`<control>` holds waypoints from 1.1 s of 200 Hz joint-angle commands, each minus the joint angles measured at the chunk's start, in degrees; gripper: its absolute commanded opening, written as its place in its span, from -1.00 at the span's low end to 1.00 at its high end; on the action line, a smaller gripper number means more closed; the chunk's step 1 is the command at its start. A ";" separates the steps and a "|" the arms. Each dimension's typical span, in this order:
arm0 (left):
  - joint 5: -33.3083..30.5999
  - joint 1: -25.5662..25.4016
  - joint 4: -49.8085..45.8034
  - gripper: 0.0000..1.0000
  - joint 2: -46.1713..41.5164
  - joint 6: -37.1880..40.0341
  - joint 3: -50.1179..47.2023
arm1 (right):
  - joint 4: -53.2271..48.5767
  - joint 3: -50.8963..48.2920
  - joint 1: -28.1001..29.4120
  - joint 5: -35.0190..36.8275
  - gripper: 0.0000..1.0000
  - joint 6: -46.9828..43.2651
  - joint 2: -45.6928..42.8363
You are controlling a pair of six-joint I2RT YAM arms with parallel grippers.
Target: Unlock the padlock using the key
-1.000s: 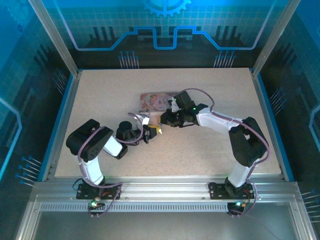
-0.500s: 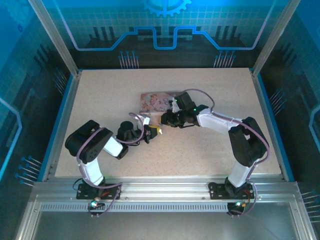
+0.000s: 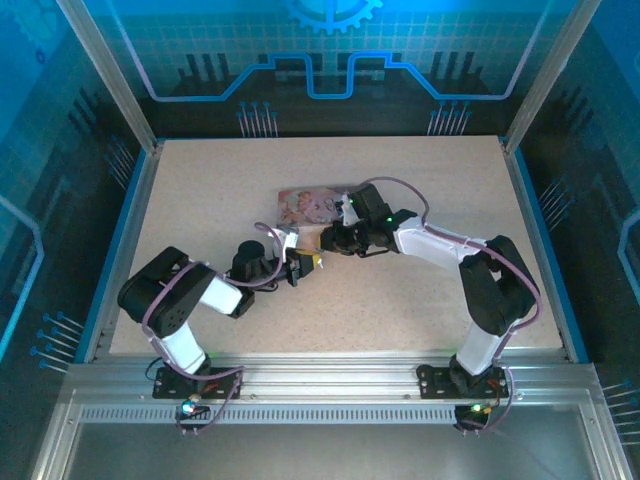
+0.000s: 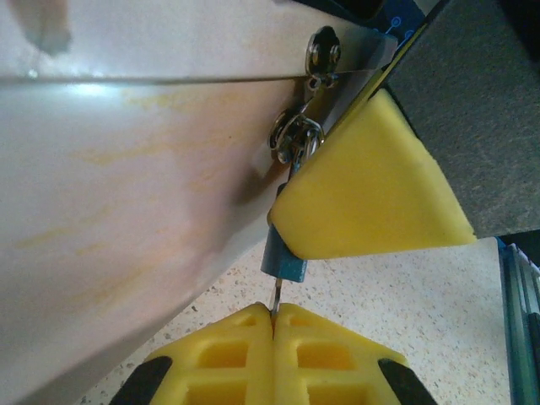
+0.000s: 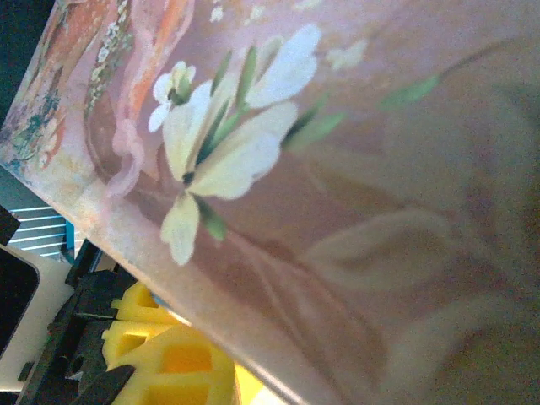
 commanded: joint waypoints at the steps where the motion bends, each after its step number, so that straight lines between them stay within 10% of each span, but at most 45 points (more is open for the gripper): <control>1: 2.73 -1.43 13.57 -1.00 -1.48 0.85 1.97 | -4.20 -0.36 2.34 3.90 -1.00 -2.35 0.42; 220: -1.73 -4.39 13.57 -1.00 7.68 -3.77 -2.65 | 22.26 -22.89 0.82 6.11 0.41 3.49 -11.05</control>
